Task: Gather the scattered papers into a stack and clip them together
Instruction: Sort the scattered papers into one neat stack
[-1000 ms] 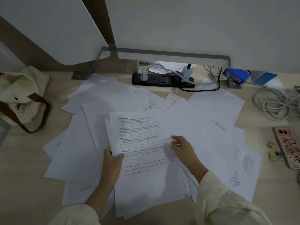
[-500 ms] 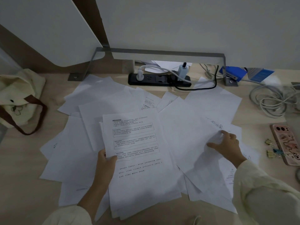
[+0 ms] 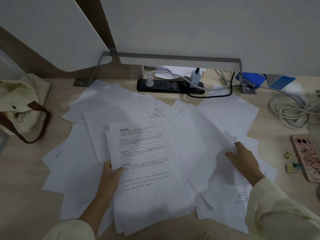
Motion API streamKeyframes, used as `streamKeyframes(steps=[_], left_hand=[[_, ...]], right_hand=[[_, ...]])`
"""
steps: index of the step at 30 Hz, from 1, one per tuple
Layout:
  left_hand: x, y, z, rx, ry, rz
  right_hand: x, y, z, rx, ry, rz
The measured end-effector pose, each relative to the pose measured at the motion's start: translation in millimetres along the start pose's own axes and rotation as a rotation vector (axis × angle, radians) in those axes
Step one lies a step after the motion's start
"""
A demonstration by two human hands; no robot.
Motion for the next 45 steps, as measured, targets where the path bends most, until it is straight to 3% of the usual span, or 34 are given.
streamKeyframes(steps=[6, 10, 15, 20, 26, 29, 35, 39, 41, 43, 45], left_hand=[[2.7, 1.4, -0.5, 0.005, 0.029, 0.006], [2.9, -6.4, -13.1, -0.028, -0.044, 0.016], [2.1, -17.6, -27.4, -0.078, -0.111, 0.078], [6.5, -24.6, -23.4, 0.008, -0.133, 0.092], [8.0, -25.9, -12.1, 0.089, -0.165, 0.1], [6.7, -25.8, -12.1, 0.044, -0.102, 0.114], [9.0, -18.7, -7.2, 0.081, -0.065, 0.031], [11.7, -13.3, -4.8, 0.075, -0.031, 0.044], [13.1, -12.0, -3.3, 0.077, -0.015, 0.05], [12.5, -11.6, -2.7, 0.081, -0.014, 0.053], [11.5, -11.8, -3.6, 0.074, -0.023, 0.053]], right_hand=[[69.2, -41.2, 22.5, 0.097, 0.265, -0.297], [103.3, -88.6, 46.4, 0.318, 0.522, -0.391], [59.2, -148.6, 96.3, 0.76, 0.274, -0.333], [-48.5, -165.3, 108.7, 0.899, -0.007, -0.124], [-105.3, -171.2, 100.8, 0.842, 0.04, 0.061], [-117.4, -166.2, 95.0, 0.73, 0.111, 0.228], [-111.5, -163.6, 97.0, 0.591, 0.185, 0.351], [-56.8, -141.6, 86.5, 0.433, 0.473, 0.309], [-21.1, -120.8, 69.0, 0.319, 0.791, 0.29], [-3.0, -95.1, 45.5, 0.181, 1.096, 0.356], [-0.3, -73.0, 21.9, 0.065, 1.211, 0.41]])
Point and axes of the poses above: each hand's wrist, its own y-axis towards the middle knuckle, its own x-axis out of the back of the hand, z = x × y, the point moved 8 cm from there along y, towards the middle knuckle, and after that the axes turned 11 degrees about -x, right-handed, at the moved point
